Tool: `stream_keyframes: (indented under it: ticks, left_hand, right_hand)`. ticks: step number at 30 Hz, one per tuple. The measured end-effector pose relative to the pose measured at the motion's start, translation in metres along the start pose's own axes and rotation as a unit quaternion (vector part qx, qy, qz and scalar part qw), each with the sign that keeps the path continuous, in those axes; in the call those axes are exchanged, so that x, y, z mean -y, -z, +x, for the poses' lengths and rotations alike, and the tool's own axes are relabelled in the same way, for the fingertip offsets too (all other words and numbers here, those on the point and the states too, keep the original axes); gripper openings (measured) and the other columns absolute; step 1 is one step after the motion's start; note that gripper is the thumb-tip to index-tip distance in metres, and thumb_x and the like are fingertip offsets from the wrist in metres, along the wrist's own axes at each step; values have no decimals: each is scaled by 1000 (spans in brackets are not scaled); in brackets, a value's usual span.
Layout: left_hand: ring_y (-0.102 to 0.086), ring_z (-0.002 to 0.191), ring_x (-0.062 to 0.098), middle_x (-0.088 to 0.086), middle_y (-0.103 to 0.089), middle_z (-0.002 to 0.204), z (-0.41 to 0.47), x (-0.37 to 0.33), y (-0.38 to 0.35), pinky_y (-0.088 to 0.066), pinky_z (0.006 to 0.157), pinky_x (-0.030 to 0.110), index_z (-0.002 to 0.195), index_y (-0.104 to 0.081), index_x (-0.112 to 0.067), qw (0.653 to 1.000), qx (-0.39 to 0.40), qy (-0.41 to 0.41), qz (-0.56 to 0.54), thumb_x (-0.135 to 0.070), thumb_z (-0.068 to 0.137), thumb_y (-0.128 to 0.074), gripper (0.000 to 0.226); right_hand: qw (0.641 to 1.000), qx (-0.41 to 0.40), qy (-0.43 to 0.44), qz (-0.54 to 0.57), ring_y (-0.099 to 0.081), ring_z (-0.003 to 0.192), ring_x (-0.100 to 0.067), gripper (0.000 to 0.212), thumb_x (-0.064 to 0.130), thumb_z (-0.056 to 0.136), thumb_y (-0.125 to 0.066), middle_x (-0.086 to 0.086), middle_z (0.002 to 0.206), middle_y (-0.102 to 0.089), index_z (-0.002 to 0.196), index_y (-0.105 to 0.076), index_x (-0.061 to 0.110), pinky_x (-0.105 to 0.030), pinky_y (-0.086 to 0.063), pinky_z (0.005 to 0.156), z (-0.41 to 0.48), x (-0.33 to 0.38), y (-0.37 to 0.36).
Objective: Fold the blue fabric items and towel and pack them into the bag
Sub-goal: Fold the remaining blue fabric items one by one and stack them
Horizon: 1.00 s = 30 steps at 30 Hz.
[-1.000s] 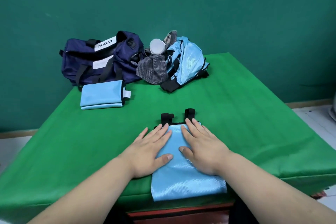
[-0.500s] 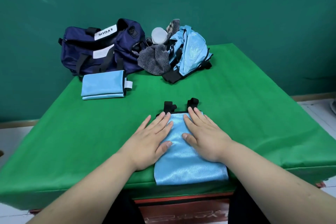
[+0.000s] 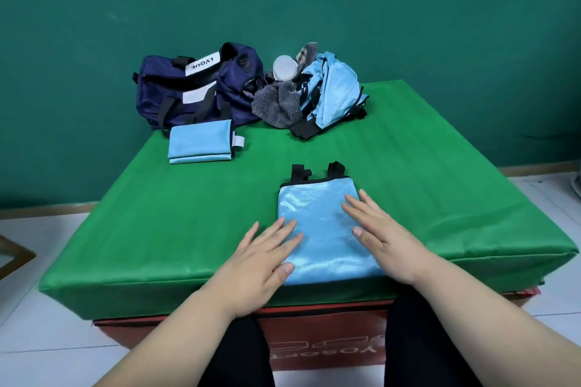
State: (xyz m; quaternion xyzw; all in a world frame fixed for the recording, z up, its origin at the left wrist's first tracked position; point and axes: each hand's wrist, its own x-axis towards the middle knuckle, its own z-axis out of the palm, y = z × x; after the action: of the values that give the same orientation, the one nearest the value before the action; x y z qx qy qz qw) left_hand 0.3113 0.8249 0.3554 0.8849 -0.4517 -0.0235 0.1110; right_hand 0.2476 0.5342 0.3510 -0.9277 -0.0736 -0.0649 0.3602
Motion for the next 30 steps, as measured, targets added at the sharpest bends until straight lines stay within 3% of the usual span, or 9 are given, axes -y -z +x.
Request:
stream_keyframes:
  ticks: [5, 12, 20, 26, 30]
  left_hand:
    - [14, 148, -1, -17, 5, 164, -13, -13, -2, 10, 121, 36, 157, -15, -33, 1000, -2, -22, 9, -69, 96, -28, 73]
    - [-10, 150, 3, -14, -25, 160, -24, -13, -8, -6, 123, 37, 148, -40, -33, 998, -58, -33, 23, -66, 86, -50, 71]
    - [-27, 144, 2, -19, -33, 155, -20, -6, -7, -8, 121, 32, 141, -50, -37, 999, -48, -12, -17, -57, 78, -69, 69]
    - [-30, 140, 0, -21, -38, 151, -15, -3, -6, -8, 118, 26, 142, -48, -38, 998, -51, -5, -31, -55, 74, -72, 74]
    - [-30, 137, -1, -22, -39, 150, -14, -4, -5, -12, 116, 26, 139, -51, -38, 998, -55, -8, -25, -56, 73, -72, 71]
  right_hand:
    - [1000, -1, 12, -17, -2, 148, 8, 52, 42, 94, -47, 26, 154, -26, 143, -50, 27, -27, -13, 122, -38, 7, 2]
    - [998, -14, 31, -53, -17, 148, 1, 58, 55, 78, -59, 19, 146, -43, 130, -62, 30, -36, -26, 121, -49, 6, 3]
    - [983, 22, 52, -176, -23, 147, -3, 71, 45, 72, -75, 17, 148, -43, 137, -52, 32, -30, -21, 120, -44, 1, -1]
    - [983, 2, 61, -174, -32, 144, -6, 66, 37, 69, -81, 16, 142, -50, 129, -55, 30, -34, -28, 115, -42, -4, -1]
    - [987, -17, 64, -144, -40, 139, -7, 49, 29, 70, -79, 19, 136, -54, 114, -57, 31, -42, -35, 111, -40, -4, -1]
